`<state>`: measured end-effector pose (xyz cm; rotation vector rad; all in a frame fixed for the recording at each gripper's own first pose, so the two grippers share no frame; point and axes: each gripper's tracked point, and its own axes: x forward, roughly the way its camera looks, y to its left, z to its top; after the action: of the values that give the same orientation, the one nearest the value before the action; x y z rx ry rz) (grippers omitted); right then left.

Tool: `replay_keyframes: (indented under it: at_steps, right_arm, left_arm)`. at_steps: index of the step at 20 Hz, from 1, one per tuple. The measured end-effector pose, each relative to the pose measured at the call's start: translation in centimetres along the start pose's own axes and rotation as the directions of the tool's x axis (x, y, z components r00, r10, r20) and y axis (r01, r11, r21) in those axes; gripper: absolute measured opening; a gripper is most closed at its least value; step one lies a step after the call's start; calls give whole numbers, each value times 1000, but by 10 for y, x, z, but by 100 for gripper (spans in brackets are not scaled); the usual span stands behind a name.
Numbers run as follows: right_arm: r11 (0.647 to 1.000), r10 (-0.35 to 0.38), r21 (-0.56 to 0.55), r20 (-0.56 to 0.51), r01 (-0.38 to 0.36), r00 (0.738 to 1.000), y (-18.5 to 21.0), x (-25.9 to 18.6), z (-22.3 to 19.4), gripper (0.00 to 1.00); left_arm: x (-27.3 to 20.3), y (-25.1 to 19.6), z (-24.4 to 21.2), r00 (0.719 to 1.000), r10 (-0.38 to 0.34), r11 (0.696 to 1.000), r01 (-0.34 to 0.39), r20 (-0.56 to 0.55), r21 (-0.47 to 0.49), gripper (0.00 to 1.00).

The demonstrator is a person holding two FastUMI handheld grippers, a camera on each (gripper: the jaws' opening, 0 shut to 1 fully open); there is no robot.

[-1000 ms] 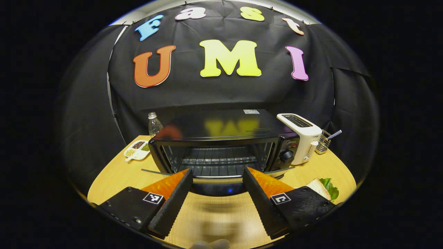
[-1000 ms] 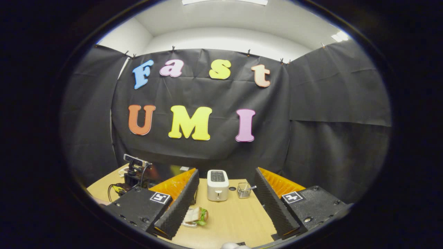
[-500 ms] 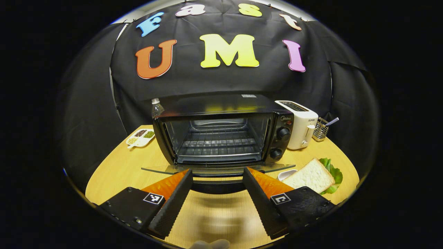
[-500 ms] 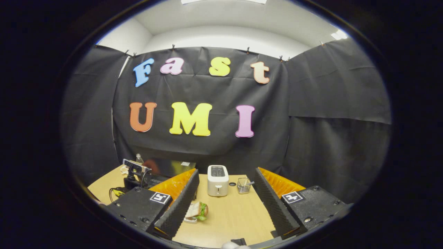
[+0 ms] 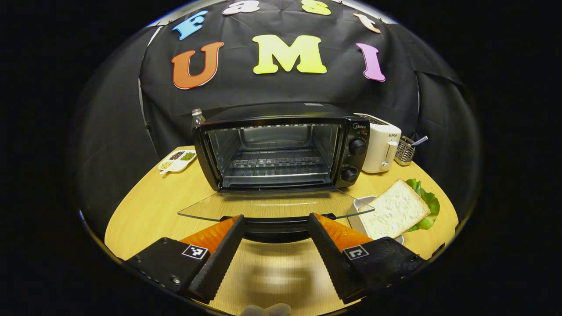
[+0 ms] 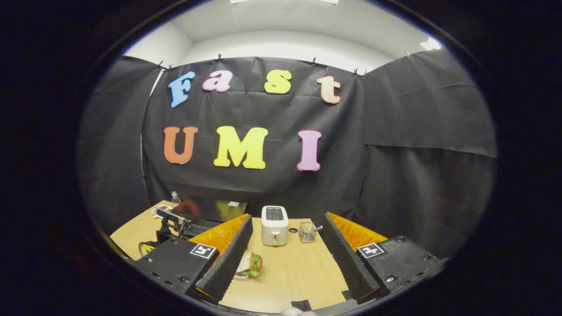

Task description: Open the electric oven with the left hand, put the food in, and close the electric oven.

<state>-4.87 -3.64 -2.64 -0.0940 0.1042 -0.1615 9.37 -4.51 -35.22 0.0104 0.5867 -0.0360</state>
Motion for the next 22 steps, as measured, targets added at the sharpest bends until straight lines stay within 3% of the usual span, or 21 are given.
replay_keyframes:
  at_steps: [8, 9, 10, 11, 12, 13, 14, 17, 18, 19, 22]
  right_arm:
    - [1000, -16, -3, -20, 16, 1000, -5, 1, -7, 100]
    - [1000, -18, -3, -23, 18, 1000, -6, 1, -9, 93]
    - [1000, -20, -4, -26, 20, 999, -7, 0, -9, 100]
    - [1000, -22, -7, -29, 22, 999, -8, 0, -12, 93]
    - [1000, -25, -8, -31, 24, 999, -9, 0, -12, 100]
    - [1000, -27, -8, -35, 27, 999, -10, 0, -14, 93]
    - [1000, -27, -7, -41, 26, 999, -10, 1, -16, 100]
    - [1000, -28, 4, -53, 29, 998, -12, 2, -21, 100]
    - [1000, -29, 9, -51, 29, 998, -12, 3, -19, 93]
    - [999, -30, 12, -50, 30, 998, -13, 5, -19, 100]
    - [999, -31, 6, -41, 32, 999, -11, 9, -15, 100]
  left_arm:
    - [10, -1, -50, 992, 0, 1000, -2, -126, -13, 94]
    - [11, -1, -55, 990, 1, 1000, -3, -140, -15, 95]
    - [14, -1, -63, 987, -1, 1000, -3, -161, -22, 96]
    - [14, -2, -69, 985, -5, 999, -1, -171, -35, 96]
    - [14, -5, -69, 984, -9, 999, 2, -175, -42, 97]
    - [15, -7, -72, 983, -16, 999, 7, -185, -47, 97]
    - [15, -6, -74, 982, -14, 999, 6, -188, -44, 100]
    - [14, -5, -66, 987, -11, 999, 4, -163, -41, 96]
    - [13, -4, -62, 989, -10, 999, 4, -149, -38, 100]
    - [11, -3, -57, 991, -8, 1000, 3, -137, -31, 94]
    - [1, 2, -34, 997, -6, 1000, 5, -72, -23, 94]
